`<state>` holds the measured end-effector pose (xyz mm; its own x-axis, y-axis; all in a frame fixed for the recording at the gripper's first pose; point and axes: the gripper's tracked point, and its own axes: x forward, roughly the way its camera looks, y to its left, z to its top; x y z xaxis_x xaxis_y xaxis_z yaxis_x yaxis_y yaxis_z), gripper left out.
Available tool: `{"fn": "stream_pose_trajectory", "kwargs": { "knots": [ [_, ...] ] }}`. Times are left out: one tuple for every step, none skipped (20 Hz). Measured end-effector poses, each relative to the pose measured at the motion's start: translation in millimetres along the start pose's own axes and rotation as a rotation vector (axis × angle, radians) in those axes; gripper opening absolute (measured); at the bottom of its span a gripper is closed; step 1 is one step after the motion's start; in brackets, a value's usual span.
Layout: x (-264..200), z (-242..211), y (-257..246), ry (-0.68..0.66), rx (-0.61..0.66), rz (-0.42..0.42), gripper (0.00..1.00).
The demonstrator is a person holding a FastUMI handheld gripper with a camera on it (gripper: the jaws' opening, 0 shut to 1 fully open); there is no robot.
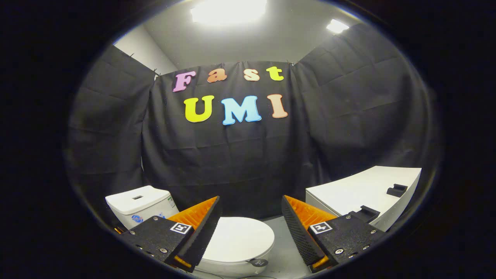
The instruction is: Open the toilet lid.
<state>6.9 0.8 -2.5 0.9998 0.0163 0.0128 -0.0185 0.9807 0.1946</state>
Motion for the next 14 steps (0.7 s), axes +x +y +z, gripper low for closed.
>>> {"fn": "stream_pose_trajectory", "kwargs": {
  "knots": [
    [3, 0, -4, -0.002, 0.017, -0.009, 0.95],
    [6, 0, -5, -0.004, 0.044, -0.010, 0.95],
    [8, 1, -5, -0.006, 0.073, -0.013, 0.94],
    [10, 0, -8, -0.008, 0.101, -0.020, 0.94],
    [12, -3, -13, -0.008, 0.125, -0.032, 0.94],
    [15, -8, -17, -0.005, 0.153, -0.043, 0.94],
    [16, -13, -21, 0.001, 0.180, -0.055, 0.95],
    [19, -18, -26, 0.008, 0.207, -0.070, 0.95],
    [20, -25, -29, 0.015, 0.237, -0.083, 0.96],
    [23, -30, -31, 0.023, 0.268, -0.089, 0.96],
    [25, -37, -31, 0.031, 0.297, -0.093, 0.96],
    [27, -42, -33, 0.035, 0.320, -0.099, 0.96],
    [29, -49, -35, 0.042, 0.338, -0.104, 0.96],
    [30, -56, -37, 0.055, 0.356, -0.112, 0.96]
  ]
}}
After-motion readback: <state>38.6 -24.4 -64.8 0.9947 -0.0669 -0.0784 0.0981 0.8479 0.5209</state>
